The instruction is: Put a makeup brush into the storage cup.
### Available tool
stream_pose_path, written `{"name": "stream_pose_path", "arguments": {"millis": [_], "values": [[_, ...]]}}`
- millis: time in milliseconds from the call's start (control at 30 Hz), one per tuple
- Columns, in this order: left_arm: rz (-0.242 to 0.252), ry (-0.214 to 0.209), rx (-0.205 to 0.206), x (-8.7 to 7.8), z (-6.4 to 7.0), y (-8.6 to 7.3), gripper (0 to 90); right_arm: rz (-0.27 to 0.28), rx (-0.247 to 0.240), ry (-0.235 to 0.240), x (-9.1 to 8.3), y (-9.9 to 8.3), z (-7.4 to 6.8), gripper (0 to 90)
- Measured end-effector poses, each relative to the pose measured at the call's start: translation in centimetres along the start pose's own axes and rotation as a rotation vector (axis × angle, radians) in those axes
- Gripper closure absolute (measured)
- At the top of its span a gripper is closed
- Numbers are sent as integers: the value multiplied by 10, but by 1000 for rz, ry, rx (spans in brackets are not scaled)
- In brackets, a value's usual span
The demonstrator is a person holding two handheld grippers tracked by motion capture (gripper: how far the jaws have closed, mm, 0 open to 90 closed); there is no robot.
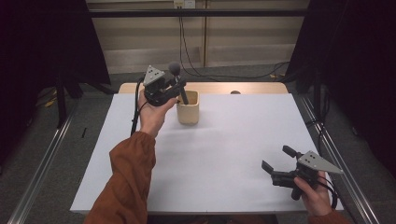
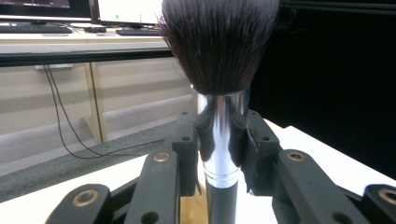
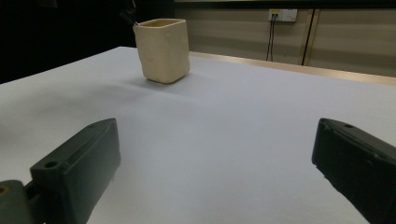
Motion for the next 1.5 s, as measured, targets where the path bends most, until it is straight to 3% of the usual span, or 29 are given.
{"name": "stream_pose_path", "arguments": {"millis": [167,333,533,900,1233,1300,1500], "values": [[17,0,-9,9,-3,-3,704,1,-5,6,0,0,-1,8],[-8,-4,-1,18,-3,-9,703,1,-8,7,0,0,-2,7],[-17,31,-1,25,-10,-14,703,2,-6,10,-1,0,-2,7],[-52,47,18,37,-10,-26,702,-1,-2,11,0,0,-3,8],[-90,37,11,48,-4,-42,702,-3,-11,10,0,-1,-2,8],[-104,28,31,51,1,-46,703,-3,-8,11,0,-1,-2,8],[-134,28,27,55,-1,-54,703,-2,-9,12,-1,-1,-2,8]]}}
Point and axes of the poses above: each handheld gripper's, and its own axes: x roughly forward along the jaws, y roughly out of its top, z roughly to its right, the point moved 7 cm from there along x, roughly forward along the jaws, and after that the axes turned 8 degrees about -x, right-handed, at the moved point
